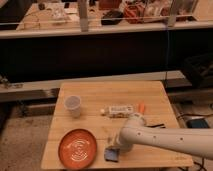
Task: Wipe the white sponge on the table
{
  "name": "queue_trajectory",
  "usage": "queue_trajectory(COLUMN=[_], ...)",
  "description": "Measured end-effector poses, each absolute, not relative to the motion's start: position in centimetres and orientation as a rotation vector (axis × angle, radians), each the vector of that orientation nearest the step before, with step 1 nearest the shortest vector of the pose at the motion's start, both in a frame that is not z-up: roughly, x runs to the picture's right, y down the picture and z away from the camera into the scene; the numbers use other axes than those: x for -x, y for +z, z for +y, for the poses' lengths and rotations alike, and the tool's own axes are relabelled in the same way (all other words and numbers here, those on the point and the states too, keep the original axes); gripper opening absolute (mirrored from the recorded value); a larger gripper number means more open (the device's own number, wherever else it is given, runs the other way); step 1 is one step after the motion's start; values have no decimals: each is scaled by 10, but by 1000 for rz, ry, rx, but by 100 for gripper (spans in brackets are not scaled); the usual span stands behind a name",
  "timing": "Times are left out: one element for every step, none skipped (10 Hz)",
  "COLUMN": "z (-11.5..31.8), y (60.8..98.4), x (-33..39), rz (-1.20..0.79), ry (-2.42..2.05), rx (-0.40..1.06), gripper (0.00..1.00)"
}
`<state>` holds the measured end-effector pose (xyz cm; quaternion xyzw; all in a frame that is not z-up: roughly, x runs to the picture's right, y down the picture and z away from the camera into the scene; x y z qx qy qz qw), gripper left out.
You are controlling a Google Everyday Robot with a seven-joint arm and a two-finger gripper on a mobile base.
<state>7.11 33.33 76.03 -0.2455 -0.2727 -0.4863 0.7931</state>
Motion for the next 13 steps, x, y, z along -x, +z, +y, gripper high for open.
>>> queue_trajectory(z=[333, 333, 331, 329, 331, 330, 329, 329, 328, 327, 319, 313, 307], y=[760, 761, 764, 767, 766, 766, 765, 765, 764, 765, 769, 771, 773], x=[-71, -74, -81, -95, -94, -95, -94, -95, -95, -98, -112, -127, -146], rz=[-586, -592, -598, -595, -596, -595, -595, -595, -595, -595, -575, -559, -540], ry=[-1045, -1032, -998, -959, -966, -967, -968, -969, -967, -953, -922, -900, -877], rx=[527, 525, 524, 526, 528, 530, 529, 529, 530, 536, 546, 555, 565], gripper=[18, 18, 18, 18, 18, 18, 18, 18, 18, 18, 18, 18, 18])
